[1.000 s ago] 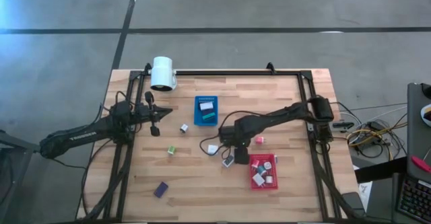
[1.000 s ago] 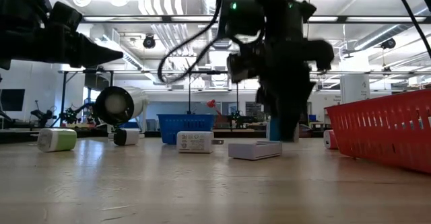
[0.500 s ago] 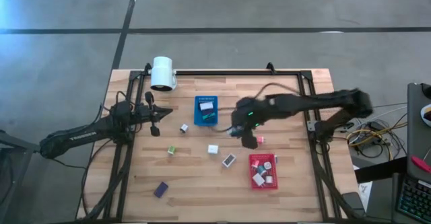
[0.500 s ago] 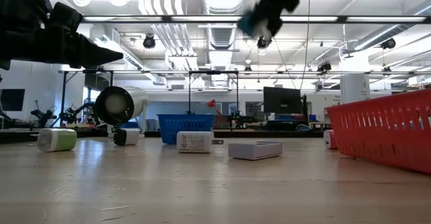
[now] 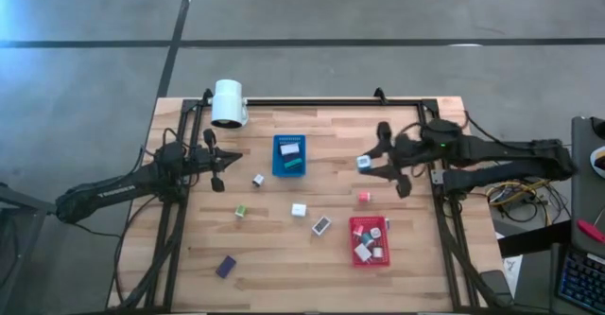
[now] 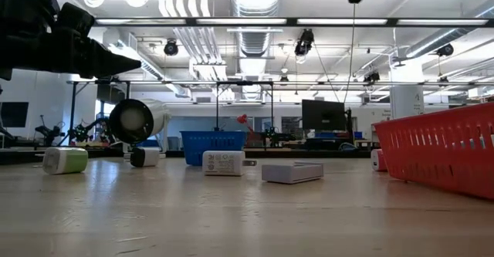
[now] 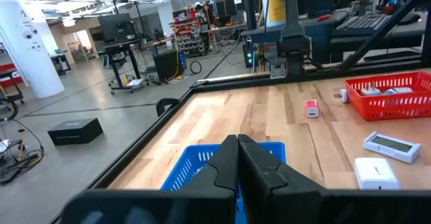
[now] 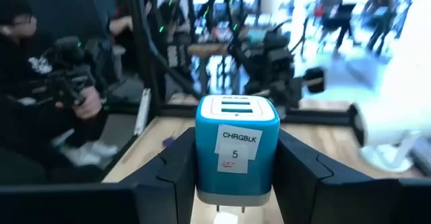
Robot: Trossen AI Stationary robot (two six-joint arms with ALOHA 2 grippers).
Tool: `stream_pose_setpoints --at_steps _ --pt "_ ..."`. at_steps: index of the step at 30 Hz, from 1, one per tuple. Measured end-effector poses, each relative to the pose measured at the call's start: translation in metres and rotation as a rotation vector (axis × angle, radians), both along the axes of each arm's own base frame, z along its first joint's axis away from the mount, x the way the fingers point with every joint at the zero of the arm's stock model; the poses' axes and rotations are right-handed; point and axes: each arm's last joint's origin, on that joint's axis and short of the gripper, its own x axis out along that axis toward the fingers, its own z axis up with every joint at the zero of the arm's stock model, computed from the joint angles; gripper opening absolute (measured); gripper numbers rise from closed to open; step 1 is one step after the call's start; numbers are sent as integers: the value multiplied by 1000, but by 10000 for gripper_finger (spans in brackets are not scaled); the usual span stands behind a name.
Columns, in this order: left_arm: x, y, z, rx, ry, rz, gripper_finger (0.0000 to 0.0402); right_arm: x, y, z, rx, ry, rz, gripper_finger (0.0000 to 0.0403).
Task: Pick & Place Office items
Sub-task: Put the blue charger adapter into the red bin
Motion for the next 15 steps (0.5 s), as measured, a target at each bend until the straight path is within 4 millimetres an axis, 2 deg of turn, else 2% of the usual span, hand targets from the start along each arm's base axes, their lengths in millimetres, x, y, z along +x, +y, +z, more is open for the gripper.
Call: stream_pose_setpoints --at_steps 7,15 --pt "0 0 0 11 3 0 13 -39 2 -35 -39 -222 -6 139" --pt "0 0 0 9 7 0 13 -65 0 -85 -84 -323 -78 139"
